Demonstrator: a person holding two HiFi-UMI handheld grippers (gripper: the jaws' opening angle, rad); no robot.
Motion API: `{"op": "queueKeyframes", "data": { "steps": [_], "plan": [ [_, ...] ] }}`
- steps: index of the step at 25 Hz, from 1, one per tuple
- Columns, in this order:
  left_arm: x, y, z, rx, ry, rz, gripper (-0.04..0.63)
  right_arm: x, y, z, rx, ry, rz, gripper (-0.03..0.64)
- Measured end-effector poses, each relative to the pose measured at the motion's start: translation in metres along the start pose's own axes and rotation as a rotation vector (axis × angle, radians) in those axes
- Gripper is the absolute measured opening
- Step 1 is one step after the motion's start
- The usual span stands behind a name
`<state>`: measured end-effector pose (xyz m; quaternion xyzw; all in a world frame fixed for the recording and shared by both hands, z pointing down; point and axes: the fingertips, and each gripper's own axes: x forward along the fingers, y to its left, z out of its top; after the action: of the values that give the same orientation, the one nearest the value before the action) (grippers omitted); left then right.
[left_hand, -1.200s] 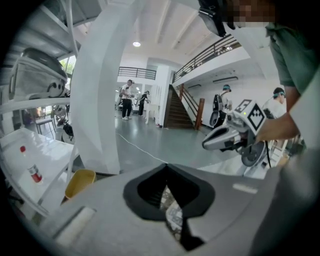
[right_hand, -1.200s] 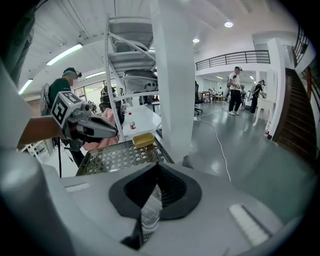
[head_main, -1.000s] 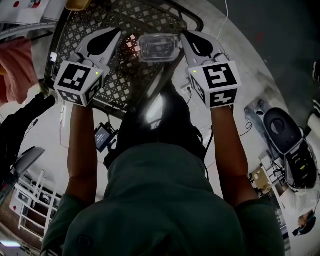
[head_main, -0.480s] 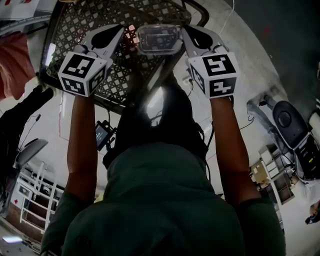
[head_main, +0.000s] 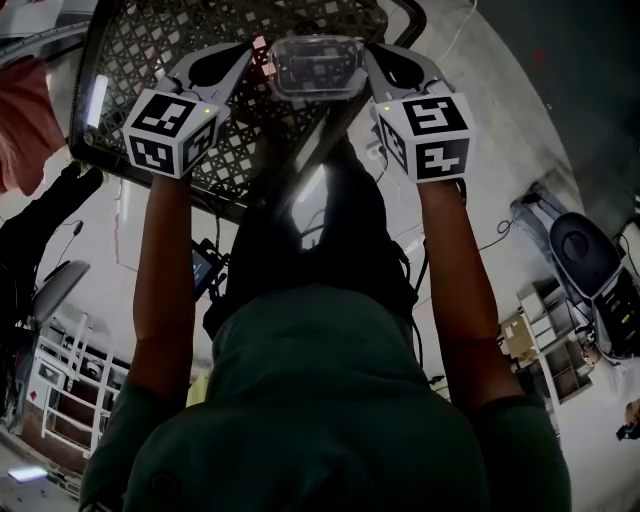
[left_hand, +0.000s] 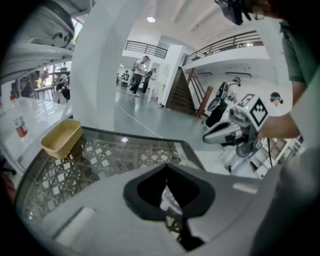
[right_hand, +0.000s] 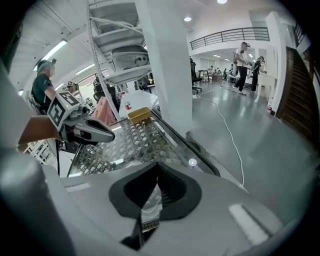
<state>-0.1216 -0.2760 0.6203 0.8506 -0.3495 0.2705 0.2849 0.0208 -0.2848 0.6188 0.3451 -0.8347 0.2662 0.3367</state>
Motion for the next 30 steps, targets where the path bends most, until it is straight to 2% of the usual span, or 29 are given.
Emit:
{"op": "queueKeyframes", "data": {
  "steps": [15,30],
  "plan": [
    [0.039,0.004,-0.054,-0.074,0.081,-0.016,0.014,0.035,-0.009,-0.054,0.029,0.096,0.012,0.023],
    [0.058,0.006,-0.086,-0.134,0.132,-0.012,0.057,0.060,-0.018,-0.092,0.093,0.158,0.018,0.046]
  ]
}}
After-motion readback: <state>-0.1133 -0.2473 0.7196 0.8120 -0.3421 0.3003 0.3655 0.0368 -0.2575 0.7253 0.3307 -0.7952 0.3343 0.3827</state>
